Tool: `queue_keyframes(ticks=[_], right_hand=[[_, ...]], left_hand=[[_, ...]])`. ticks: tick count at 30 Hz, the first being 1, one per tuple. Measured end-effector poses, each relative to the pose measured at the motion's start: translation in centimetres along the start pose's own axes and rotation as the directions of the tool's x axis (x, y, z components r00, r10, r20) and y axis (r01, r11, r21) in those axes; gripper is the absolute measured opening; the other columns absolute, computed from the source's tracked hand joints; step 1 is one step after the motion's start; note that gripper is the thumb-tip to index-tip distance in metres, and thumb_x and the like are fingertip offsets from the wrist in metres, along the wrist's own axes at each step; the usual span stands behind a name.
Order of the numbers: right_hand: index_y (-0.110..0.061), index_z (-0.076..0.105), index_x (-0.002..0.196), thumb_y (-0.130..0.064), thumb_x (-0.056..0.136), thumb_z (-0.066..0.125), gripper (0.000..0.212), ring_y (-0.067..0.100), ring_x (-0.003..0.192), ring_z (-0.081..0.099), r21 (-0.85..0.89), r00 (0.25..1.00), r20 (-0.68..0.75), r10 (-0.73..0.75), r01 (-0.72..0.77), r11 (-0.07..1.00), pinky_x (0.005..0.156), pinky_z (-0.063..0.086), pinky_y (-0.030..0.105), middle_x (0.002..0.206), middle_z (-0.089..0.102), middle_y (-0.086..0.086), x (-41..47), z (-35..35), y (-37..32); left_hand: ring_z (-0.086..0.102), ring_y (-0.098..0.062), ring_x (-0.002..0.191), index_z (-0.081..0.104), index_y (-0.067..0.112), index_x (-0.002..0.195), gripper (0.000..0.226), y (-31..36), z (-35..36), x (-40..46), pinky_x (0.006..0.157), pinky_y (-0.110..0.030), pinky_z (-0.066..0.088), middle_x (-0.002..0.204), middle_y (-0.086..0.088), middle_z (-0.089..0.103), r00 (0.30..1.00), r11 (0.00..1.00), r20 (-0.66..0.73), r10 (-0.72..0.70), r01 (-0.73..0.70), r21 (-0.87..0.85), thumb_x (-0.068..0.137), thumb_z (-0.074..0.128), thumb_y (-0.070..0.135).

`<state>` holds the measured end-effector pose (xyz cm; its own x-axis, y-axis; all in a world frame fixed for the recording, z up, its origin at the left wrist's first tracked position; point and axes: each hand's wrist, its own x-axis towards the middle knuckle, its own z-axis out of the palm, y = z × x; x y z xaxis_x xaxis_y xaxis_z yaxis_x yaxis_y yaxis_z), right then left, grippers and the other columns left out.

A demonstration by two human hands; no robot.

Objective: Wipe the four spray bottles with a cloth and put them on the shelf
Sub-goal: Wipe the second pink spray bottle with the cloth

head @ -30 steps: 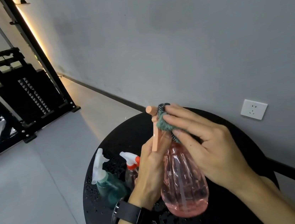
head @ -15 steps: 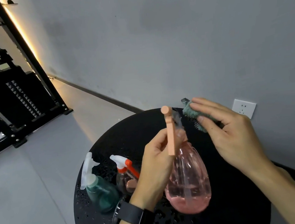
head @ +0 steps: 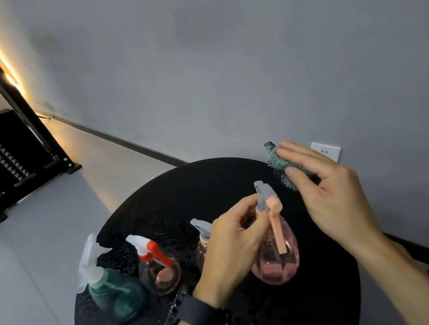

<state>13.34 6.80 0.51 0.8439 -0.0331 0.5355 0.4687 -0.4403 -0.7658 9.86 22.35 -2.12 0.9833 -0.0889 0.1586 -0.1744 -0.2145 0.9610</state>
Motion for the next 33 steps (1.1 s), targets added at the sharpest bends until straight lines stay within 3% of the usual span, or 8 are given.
queue_keyframes(ticks=[4,8,12,17,25,30,33], right_hand=[[-0.018,0.068,0.120,-0.001,0.093,0.058,0.034,-0.017,0.123,0.042,-0.026,0.999,-0.011,0.032,-0.032,0.999,0.104,0.030,0.004,0.126,0.056,-0.021,-0.1,-0.5,1.4],[-0.016,0.068,0.121,-0.001,0.093,0.057,0.033,-0.019,0.122,0.041,-0.029,0.999,-0.011,0.053,-0.054,0.998,0.101,0.029,0.000,0.128,0.058,-0.017,-0.4,-0.8,2.3],[-0.018,0.068,0.122,-0.001,0.094,0.056,0.034,-0.027,0.117,0.039,-0.036,0.997,0.023,0.069,-0.068,0.997,0.098,0.025,-0.004,0.128,0.056,-0.020,-0.7,-1.0,3.0],[-0.019,0.067,0.121,-0.001,0.094,0.056,0.035,-0.019,0.124,0.039,-0.054,0.996,0.036,0.081,-0.079,0.995,0.099,0.026,-0.003,0.125,0.053,-0.027,-1.2,-1.4,3.8],[-0.017,0.067,0.121,0.001,0.093,0.056,0.035,-0.013,0.126,0.042,-0.075,0.993,0.070,0.096,-0.090,0.993,0.099,0.025,-0.003,0.126,0.053,-0.024,-1.8,-1.9,4.9],[-0.015,0.067,0.122,0.001,0.093,0.056,0.035,-0.014,0.125,0.041,-0.077,0.991,0.083,0.103,-0.096,0.992,0.099,0.025,-0.003,0.126,0.052,-0.024,-1.9,-2.0,5.2],[-0.016,0.066,0.122,0.000,0.094,0.056,0.035,-0.017,0.123,0.040,-0.076,0.990,0.086,0.110,-0.104,0.992,0.097,0.025,-0.004,0.126,0.051,-0.025,-1.9,-2.2,5.4]], left_hand=[[0.068,-0.027,0.091,0.069,0.039,0.106,0.038,-0.9,0.9,0.6,0.085,-0.046,0.054,0.093,-0.002,0.073,1.000,0.999,-0.014,-0.021,0.021,0.043,0.084,0.054,0.066],[0.069,-0.023,0.088,0.066,0.037,0.113,0.023,-2.2,1.9,1.1,0.083,-0.049,0.055,0.091,-0.001,0.074,0.998,0.993,-0.038,-0.057,0.061,0.099,0.096,0.055,0.046],[0.068,-0.019,0.080,0.066,0.039,0.106,0.012,-3.4,3.0,1.6,0.076,-0.041,0.054,0.085,-0.001,0.073,0.995,0.975,-0.094,-0.042,0.061,0.212,0.097,0.059,0.036],[0.069,-0.016,0.079,0.064,0.043,0.095,0.015,-4.8,4.1,2.4,0.076,-0.040,0.055,0.084,0.000,0.073,0.983,0.956,-0.160,-0.085,0.126,0.266,0.094,0.063,0.028],[0.068,-0.014,0.075,0.071,0.025,0.094,0.007,-6.6,5.0,3.3,0.076,-0.045,0.055,0.078,0.003,0.072,0.948,0.941,-0.280,-0.149,0.223,0.255,0.092,0.064,0.024],[0.068,-0.006,0.082,0.072,0.026,0.103,0.012,-6.9,5.4,3.7,0.082,-0.040,0.055,0.086,0.009,0.073,0.929,0.944,-0.326,-0.177,0.254,0.210,0.092,0.065,0.025],[0.067,-0.006,0.081,0.070,0.028,0.097,0.008,-7.1,5.6,3.7,0.080,-0.037,0.055,0.084,0.009,0.072,0.920,0.944,-0.345,-0.185,0.264,0.197,0.091,0.067,0.025]])
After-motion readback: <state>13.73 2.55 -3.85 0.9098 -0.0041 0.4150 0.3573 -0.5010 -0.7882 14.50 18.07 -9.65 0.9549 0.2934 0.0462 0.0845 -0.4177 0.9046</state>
